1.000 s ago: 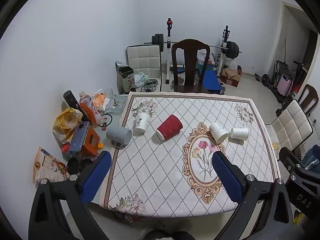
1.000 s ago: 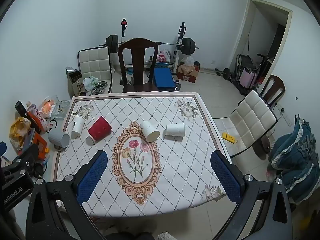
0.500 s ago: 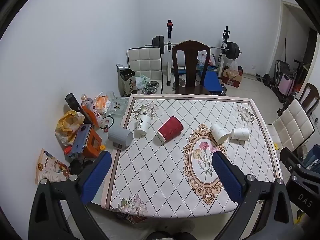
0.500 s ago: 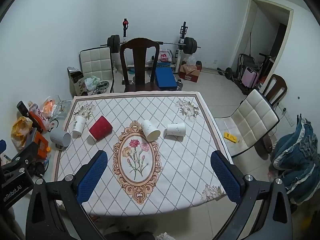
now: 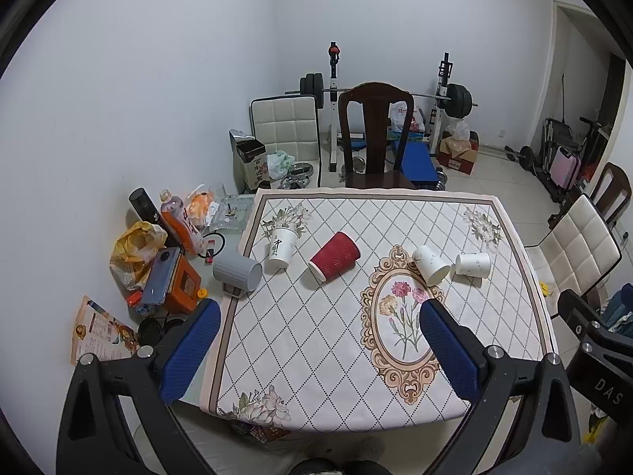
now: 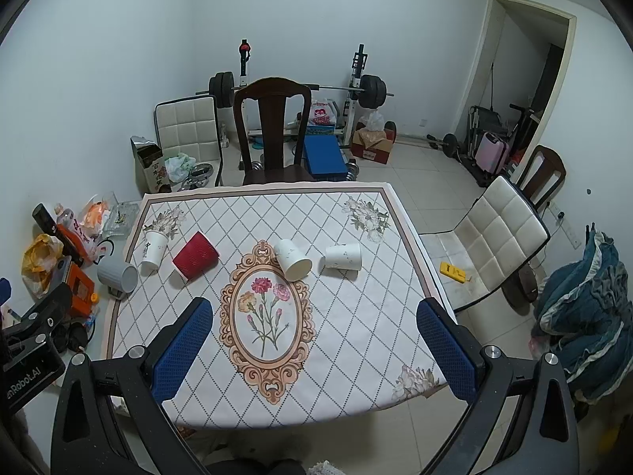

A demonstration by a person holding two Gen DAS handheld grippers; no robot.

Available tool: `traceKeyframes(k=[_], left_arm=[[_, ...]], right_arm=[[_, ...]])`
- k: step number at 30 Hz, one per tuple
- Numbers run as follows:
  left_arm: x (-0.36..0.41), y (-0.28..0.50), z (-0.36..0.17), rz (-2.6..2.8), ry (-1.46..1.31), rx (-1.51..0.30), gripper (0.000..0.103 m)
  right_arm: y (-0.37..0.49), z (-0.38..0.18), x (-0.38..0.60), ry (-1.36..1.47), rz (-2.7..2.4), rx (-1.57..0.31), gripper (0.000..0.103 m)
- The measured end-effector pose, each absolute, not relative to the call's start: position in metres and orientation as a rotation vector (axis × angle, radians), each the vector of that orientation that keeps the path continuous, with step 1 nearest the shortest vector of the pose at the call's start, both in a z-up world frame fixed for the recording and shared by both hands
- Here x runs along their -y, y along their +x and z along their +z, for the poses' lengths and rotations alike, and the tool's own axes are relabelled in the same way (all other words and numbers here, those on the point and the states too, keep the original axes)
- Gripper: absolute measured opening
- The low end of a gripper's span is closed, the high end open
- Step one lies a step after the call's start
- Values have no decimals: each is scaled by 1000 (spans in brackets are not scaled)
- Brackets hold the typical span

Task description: Flip cup upright

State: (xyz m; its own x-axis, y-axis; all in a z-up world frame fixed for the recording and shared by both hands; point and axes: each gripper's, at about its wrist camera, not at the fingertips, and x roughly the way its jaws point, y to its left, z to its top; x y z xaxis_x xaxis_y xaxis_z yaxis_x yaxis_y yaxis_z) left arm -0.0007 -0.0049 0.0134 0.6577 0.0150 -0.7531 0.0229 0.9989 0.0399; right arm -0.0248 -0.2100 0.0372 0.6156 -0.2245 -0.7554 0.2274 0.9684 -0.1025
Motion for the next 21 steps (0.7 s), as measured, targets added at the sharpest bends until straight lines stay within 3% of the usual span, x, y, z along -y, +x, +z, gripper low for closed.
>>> traceKeyframes(k=[21], left_arm=[[16,-8,19,-15,48,-844,103]], right_arm=[[-26,40,214,4,-260,-864,103]])
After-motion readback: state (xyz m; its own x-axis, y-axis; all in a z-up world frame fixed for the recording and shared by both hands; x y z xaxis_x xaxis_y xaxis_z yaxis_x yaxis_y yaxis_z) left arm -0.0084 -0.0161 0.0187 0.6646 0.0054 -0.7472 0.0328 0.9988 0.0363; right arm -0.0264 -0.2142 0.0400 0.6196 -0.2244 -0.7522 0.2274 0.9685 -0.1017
